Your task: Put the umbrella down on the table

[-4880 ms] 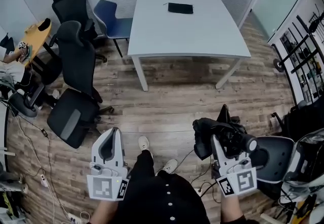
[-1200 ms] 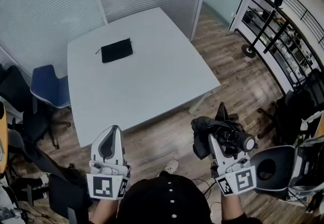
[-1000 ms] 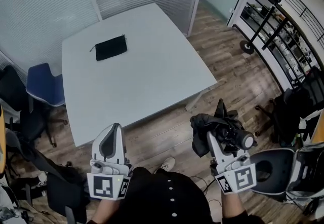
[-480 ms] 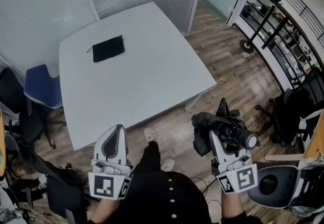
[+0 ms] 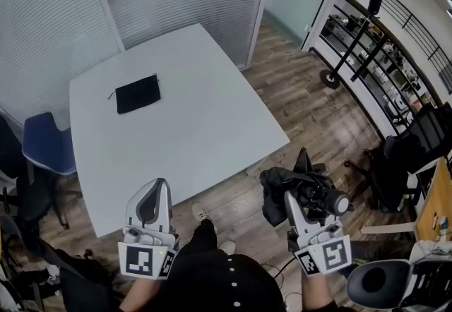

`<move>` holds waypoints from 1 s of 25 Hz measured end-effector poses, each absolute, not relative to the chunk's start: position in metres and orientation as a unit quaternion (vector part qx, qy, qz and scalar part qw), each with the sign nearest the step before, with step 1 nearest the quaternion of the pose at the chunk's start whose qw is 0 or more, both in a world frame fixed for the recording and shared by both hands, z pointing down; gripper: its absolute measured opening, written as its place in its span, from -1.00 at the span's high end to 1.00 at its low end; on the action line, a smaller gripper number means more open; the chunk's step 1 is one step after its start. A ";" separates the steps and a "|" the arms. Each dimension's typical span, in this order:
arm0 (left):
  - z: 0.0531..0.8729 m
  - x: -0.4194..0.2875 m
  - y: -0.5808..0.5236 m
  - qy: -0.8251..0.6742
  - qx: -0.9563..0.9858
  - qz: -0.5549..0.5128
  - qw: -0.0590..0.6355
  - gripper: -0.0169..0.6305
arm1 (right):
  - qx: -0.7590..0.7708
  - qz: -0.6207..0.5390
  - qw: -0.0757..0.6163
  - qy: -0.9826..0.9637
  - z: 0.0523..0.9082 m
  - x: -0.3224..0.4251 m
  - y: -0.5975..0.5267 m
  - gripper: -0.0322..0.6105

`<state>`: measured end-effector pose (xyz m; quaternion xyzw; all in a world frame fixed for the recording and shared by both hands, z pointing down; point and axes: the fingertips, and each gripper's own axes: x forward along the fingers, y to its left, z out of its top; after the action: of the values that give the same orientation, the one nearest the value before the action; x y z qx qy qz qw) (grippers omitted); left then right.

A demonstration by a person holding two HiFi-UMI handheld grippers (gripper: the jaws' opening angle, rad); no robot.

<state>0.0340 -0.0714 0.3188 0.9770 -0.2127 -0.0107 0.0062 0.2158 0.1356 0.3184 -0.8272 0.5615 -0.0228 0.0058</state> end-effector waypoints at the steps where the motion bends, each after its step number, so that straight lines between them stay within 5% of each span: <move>1: 0.319 0.038 -0.075 -0.211 0.977 -0.010 0.007 0.90 | -0.827 -0.023 0.005 0.561 0.318 0.219 0.132 0.12; 25: 0.321 0.116 -0.235 -0.201 0.979 -0.030 0.016 0.90 | -0.815 -0.036 0.034 0.578 0.316 0.287 -0.036 0.12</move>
<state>0.1155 -0.2351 0.3215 0.9789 -0.2014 -0.0298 0.0159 0.2873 -0.0363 0.3164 -0.8147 0.5778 -0.0360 0.0337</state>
